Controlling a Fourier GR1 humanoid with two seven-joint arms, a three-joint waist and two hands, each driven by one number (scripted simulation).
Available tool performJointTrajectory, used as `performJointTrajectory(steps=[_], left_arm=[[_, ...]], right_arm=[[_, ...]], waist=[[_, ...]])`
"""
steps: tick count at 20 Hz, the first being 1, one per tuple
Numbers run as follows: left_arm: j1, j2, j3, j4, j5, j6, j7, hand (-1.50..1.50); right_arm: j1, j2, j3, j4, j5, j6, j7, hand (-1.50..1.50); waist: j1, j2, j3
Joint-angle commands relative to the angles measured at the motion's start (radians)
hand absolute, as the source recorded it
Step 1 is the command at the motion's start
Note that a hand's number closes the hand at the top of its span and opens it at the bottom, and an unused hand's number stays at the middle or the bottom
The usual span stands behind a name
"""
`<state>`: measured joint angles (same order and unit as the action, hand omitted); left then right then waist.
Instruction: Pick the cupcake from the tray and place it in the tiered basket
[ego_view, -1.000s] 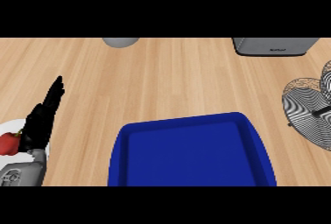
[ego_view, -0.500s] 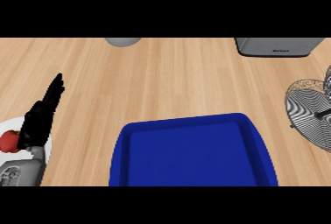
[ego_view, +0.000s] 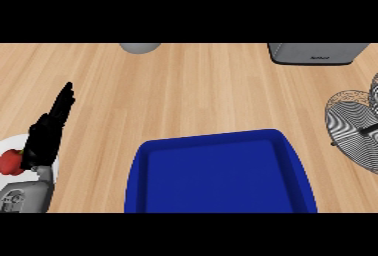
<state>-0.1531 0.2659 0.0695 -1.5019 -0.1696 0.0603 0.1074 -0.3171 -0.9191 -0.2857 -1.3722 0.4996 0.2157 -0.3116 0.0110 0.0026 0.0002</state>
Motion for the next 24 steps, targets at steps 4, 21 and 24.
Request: performJointTrajectory(steps=[4,21,24], left_arm=[[0.022,-0.022,-0.013,0.013,-0.016,0.001,-0.035,0.0],[0.01,-0.037,-0.002,-0.009,-0.03,0.015,-0.002,0.0],[0.004,-0.012,0.017,0.016,-0.03,-0.003,-0.014,0.0]], right_arm=[[-0.035,0.057,0.056,0.192,-0.002,0.101,0.006,1.5],[-0.173,0.046,-0.204,0.395,-0.244,0.17,-0.038,-1.5],[-0.198,-0.02,-0.249,0.435,-0.265,0.194,0.004,-1.5]], waist=[[0.005,0.002,0.0],[-0.003,-0.003,0.0],[-0.006,-0.003,0.0]])
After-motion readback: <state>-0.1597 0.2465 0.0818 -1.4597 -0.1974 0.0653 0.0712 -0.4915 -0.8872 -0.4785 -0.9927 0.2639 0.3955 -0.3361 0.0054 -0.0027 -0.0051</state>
